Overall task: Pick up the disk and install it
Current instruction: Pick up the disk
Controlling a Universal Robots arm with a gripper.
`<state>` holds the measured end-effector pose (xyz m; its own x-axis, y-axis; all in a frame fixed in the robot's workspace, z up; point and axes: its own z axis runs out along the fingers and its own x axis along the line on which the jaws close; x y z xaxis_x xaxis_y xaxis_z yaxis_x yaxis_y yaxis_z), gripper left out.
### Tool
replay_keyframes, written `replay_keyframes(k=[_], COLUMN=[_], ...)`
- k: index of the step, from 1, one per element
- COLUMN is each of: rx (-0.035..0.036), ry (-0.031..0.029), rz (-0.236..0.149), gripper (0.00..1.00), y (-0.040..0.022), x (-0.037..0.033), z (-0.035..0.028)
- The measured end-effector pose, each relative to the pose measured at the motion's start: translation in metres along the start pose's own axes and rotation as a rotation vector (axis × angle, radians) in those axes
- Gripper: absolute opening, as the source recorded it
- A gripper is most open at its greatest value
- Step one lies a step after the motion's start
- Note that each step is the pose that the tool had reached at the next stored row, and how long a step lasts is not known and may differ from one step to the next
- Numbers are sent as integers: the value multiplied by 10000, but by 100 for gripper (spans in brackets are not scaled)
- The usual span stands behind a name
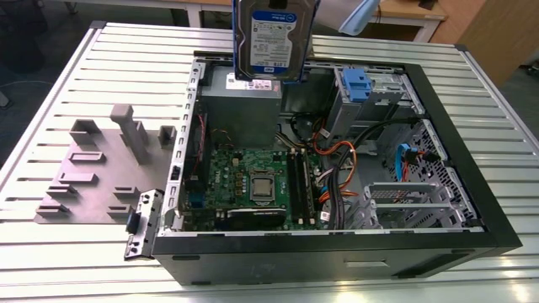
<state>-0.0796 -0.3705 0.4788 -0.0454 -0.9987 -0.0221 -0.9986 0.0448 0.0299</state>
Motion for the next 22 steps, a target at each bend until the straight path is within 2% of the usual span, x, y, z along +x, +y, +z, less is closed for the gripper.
replay_keyframes(k=[15, 22], rx=[0, 0], ry=[1, 1], rz=[-1, 1], gripper=[35, 35], y=[-4, -15], x=[53, 146], z=[-1, -4])
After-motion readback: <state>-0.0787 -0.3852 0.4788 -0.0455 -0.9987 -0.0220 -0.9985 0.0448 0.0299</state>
